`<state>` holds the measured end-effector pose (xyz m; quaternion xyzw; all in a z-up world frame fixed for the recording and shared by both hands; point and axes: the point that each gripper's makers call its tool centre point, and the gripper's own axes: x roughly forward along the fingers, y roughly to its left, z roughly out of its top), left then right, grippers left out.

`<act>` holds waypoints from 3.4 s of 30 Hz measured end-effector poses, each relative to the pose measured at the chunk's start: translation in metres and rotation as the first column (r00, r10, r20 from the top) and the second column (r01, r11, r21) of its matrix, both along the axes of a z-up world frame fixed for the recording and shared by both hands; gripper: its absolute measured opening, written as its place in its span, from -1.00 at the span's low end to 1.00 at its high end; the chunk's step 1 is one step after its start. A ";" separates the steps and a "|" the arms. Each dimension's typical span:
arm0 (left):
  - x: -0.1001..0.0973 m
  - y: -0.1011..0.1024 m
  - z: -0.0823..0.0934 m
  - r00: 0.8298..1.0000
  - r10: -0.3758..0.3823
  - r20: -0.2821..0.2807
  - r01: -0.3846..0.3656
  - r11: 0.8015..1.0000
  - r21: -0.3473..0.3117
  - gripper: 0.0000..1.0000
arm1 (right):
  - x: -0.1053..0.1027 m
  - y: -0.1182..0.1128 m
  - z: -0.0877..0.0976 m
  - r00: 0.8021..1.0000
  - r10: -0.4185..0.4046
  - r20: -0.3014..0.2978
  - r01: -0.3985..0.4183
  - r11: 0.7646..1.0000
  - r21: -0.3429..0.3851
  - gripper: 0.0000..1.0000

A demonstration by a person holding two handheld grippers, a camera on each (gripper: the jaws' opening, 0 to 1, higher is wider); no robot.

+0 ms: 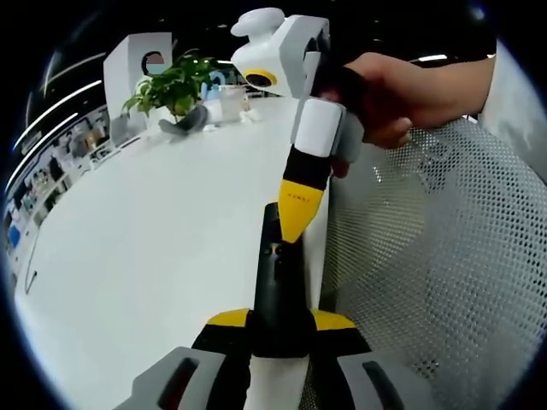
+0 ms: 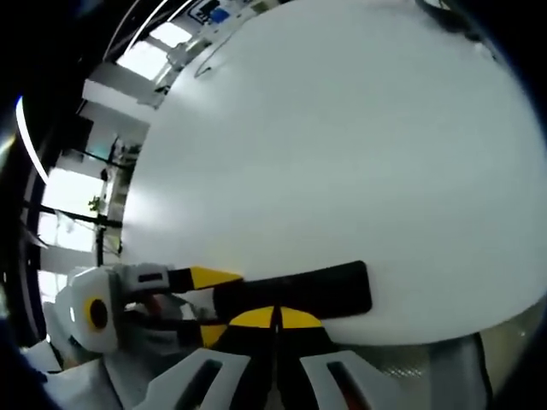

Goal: Press the specified remote control buttons in sequence, fully releasing each button before pressing the next.

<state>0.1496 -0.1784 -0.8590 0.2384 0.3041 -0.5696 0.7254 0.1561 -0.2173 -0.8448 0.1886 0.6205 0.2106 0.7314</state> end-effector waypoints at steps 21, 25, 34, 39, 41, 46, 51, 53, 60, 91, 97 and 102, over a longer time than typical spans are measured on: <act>0.000 -0.001 0.000 1.000 -0.003 -0.001 0.003 1.000 -0.007 -0.50 | -0.006 -0.001 -0.011 0.998 0.059 -0.027 -0.060 0.997 -0.042 -1.00; 0.000 -0.001 0.000 1.000 -0.004 0.000 0.004 1.000 -0.007 -0.50 | -0.007 0.000 -0.009 0.997 0.066 -0.027 -0.068 0.997 -0.043 -1.00; -0.002 -0.003 0.001 1.000 -0.013 0.006 0.013 1.000 -0.012 -0.51 | -0.003 0.008 0.001 1.000 0.018 -0.014 -0.018 0.998 0.055 -1.00; -0.003 -0.003 0.001 1.000 -0.014 0.006 0.014 1.000 -0.014 -0.51 | -0.001 0.011 0.000 0.999 0.035 0.000 -0.035 0.998 0.054 -1.00; -0.003 -0.003 0.001 1.000 -0.015 0.007 0.015 1.000 -0.015 -0.51 | -0.001 0.014 0.000 0.999 0.043 0.006 -0.044 0.998 0.056 -1.00; -0.004 -0.004 0.001 1.000 -0.017 0.006 0.018 1.000 -0.018 -0.51 | -0.001 0.016 -0.003 0.997 0.078 0.017 -0.079 0.996 0.034 -1.00; -0.004 -0.003 0.001 1.000 -0.018 0.005 0.018 1.000 -0.018 -0.51 | -0.001 0.017 -0.005 0.996 0.084 0.011 -0.085 0.996 0.033 -1.00; -0.004 -0.004 0.001 1.000 -0.018 0.005 0.018 1.000 -0.018 -0.51 | -0.001 0.016 -0.005 0.997 0.080 0.010 -0.080 0.996 0.033 -1.00; -0.004 -0.004 0.000 1.000 -0.017 0.003 0.017 1.000 -0.019 -0.51 | 0.000 0.015 -0.006 0.998 0.065 0.009 -0.065 0.997 0.039 -1.00; -0.003 -0.004 0.001 1.000 -0.016 0.003 0.016 1.000 -0.022 -0.51 | -0.003 0.024 -0.005 0.992 0.123 0.024 -0.125 0.990 0.060 -1.00; -0.003 -0.004 0.000 1.000 -0.012 0.001 0.012 1.000 -0.020 -0.51 | -0.003 0.025 -0.005 0.991 0.125 0.037 -0.127 0.991 0.048 -1.00; -0.003 -0.004 0.000 1.000 -0.017 0.002 0.017 1.000 -0.017 -0.51 | 0.000 0.025 -0.006 0.986 0.150 0.071 -0.151 0.988 0.022 -1.00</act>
